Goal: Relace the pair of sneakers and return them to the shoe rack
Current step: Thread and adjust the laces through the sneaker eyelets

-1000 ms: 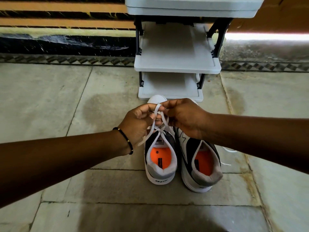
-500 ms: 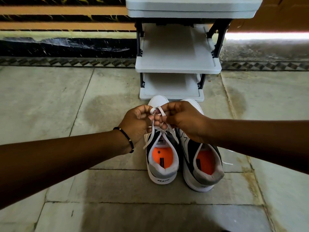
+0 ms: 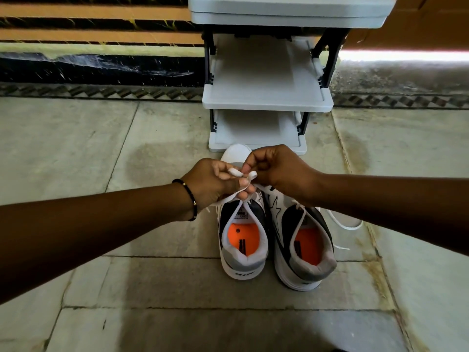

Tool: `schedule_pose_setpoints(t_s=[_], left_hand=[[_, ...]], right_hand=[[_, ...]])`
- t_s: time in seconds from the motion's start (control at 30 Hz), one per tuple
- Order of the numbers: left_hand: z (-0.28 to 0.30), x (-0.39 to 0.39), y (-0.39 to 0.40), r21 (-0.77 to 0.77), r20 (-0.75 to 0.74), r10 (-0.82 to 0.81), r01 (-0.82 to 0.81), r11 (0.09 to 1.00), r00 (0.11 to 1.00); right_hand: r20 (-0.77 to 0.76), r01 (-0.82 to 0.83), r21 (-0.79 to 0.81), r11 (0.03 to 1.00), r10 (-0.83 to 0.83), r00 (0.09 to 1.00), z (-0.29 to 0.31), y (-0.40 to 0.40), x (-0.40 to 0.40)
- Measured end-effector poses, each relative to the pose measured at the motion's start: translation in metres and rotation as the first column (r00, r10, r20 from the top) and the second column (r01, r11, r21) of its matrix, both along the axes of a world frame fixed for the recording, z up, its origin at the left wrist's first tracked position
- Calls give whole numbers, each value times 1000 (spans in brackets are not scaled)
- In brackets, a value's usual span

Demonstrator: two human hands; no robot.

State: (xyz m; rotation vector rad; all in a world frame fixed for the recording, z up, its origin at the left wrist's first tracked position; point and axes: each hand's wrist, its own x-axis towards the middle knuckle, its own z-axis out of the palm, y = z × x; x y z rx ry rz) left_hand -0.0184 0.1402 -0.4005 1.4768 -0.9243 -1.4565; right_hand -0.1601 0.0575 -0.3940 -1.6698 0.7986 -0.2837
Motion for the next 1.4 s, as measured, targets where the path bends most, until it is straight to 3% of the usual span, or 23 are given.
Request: schedule_pose_setpoints(t_s=[0.1,0.2,0.43,0.6,0.83,0.9,1.0,1.1,1.2,1.27,1.4], left_hand=[[-1,-1,2,50,-19,56,-55,997,998],[-3,-1,3,77,-26,119,-117,990,993],[3,-14,-1,35,29,59,-60,998,998],[3,-10,-1,-1,57,5,-5,1000,998],[6,-5,0,-75,243,-46,66,995,969],[3,-4,0,-66,295,-37,59,996,955],[3,-2,-1,12,242,-100,100,995,965],[3,2,-4,132,203,-78,52,990,976],[2,6,-6,214,51,-58,46,976,997],[1,7,-6,229,-21,-88,90,969,996],[-4,6,-3,200,-12,-69,70,977,998]], right_hand=[[-40,-116,-30,993,115,993,5,0,-2],[10,-170,115,979,170,985,4,0,-7],[37,107,157,982,-114,993,-6,3,-14],[-20,109,144,984,-107,994,-4,1,-12],[-30,39,116,992,-36,999,-1,2,-7],[-3,76,156,985,-76,997,-1,4,-5],[25,113,166,980,-119,993,-2,7,-5],[45,94,89,992,-98,994,-1,8,-6],[-42,18,-166,986,-25,999,2,7,-8],[-98,-43,-294,955,14,995,3,5,-9],[-137,-159,-406,900,112,984,6,2,-8]])
